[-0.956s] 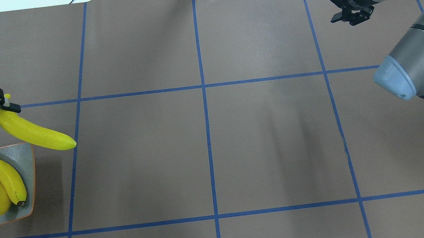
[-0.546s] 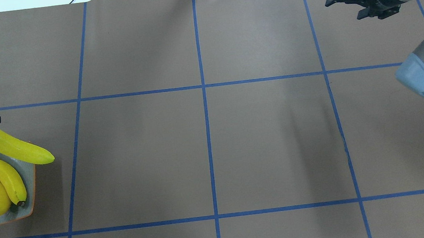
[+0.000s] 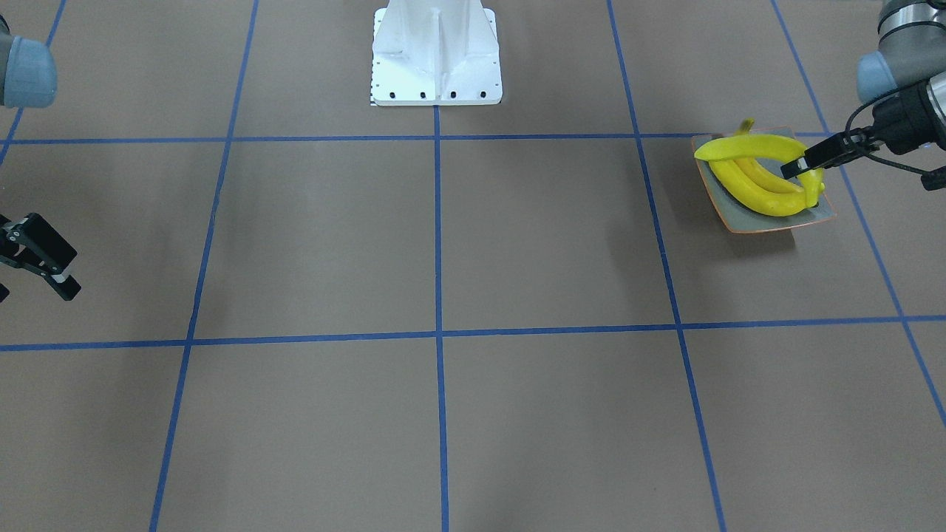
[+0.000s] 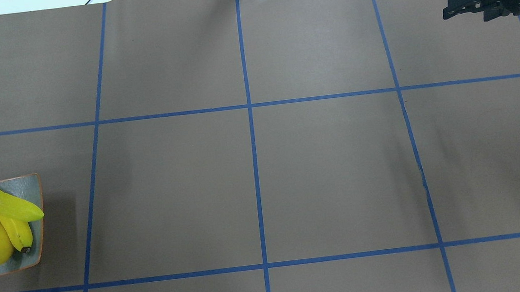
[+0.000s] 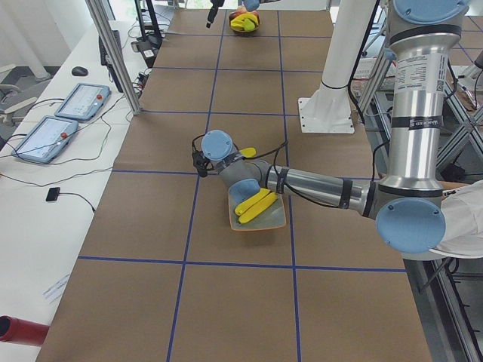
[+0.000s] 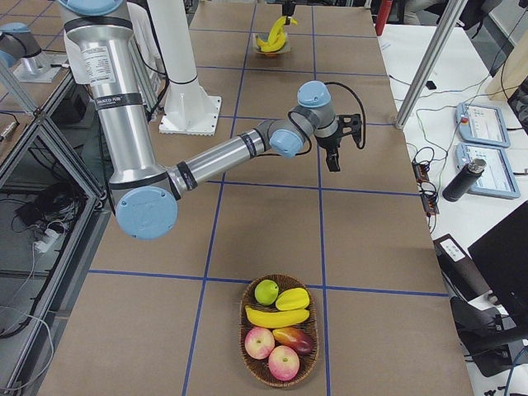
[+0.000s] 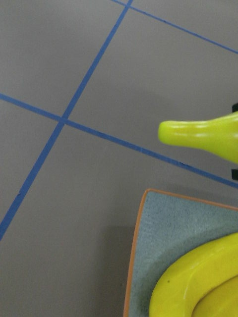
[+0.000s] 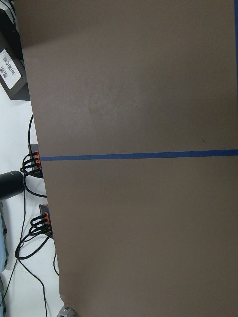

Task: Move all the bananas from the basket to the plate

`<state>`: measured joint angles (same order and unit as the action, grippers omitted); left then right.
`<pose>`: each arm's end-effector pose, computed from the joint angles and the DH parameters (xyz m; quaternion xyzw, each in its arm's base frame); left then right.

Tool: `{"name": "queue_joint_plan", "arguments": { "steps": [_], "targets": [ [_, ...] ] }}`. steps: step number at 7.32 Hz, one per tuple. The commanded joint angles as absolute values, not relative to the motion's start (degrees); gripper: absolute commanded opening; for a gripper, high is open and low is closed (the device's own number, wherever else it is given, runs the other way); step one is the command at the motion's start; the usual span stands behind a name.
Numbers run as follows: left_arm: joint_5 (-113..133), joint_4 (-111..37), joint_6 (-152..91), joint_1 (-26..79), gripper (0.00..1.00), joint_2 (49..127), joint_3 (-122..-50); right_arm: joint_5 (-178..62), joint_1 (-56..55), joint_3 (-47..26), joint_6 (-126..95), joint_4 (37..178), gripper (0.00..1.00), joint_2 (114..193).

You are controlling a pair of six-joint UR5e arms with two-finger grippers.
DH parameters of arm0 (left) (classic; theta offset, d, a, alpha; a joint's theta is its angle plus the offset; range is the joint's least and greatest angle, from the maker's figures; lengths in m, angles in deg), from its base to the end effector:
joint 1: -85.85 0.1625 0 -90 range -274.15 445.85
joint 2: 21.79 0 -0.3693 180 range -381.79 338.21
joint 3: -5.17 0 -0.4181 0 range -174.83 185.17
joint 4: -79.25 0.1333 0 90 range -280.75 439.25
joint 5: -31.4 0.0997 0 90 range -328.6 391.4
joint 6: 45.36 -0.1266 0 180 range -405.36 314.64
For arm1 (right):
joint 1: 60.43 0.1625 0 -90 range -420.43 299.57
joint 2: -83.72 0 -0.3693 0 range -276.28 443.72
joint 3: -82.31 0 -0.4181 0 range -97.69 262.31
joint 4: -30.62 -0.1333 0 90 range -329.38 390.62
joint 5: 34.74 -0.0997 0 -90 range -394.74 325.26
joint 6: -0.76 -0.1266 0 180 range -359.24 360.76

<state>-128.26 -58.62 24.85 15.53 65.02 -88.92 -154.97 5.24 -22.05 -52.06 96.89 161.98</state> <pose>0.1534 -0.4722 0.4787 -0.1276 0.6076 -0.1058 0.7768 -0.1832 -0.5740 0.3345 0.1705 -0.4385 0.1090 0.8757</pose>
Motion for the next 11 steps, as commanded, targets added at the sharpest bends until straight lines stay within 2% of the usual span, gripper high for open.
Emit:
{"name": "queue_joint_plan", "arguments": {
  "steps": [1, 4, 6, 11],
  "targets": [
    [-132.3, -58.8, 18.4, 15.7, 0.00, 65.1, -84.7, -155.1, 5.2, -22.1, -52.2, 96.9, 1.00, 161.9],
    [-132.7, -58.7, 16.4, 16.0, 0.00, 66.1, -83.4, -155.0, 5.2, -21.9, -52.6, 97.0, 1.00, 161.5],
    [-132.6, -58.7, 11.9, 16.1, 0.00, 68.1, -78.8, -155.0, 5.2, -21.9, -52.6, 97.2, 1.00, 161.5],
    [-132.0, -58.6, 11.5, 17.0, 0.00, 69.8, -77.9, -155.1, 5.1, -21.9, -52.6, 97.8, 1.00, 161.3]
  ]
}}
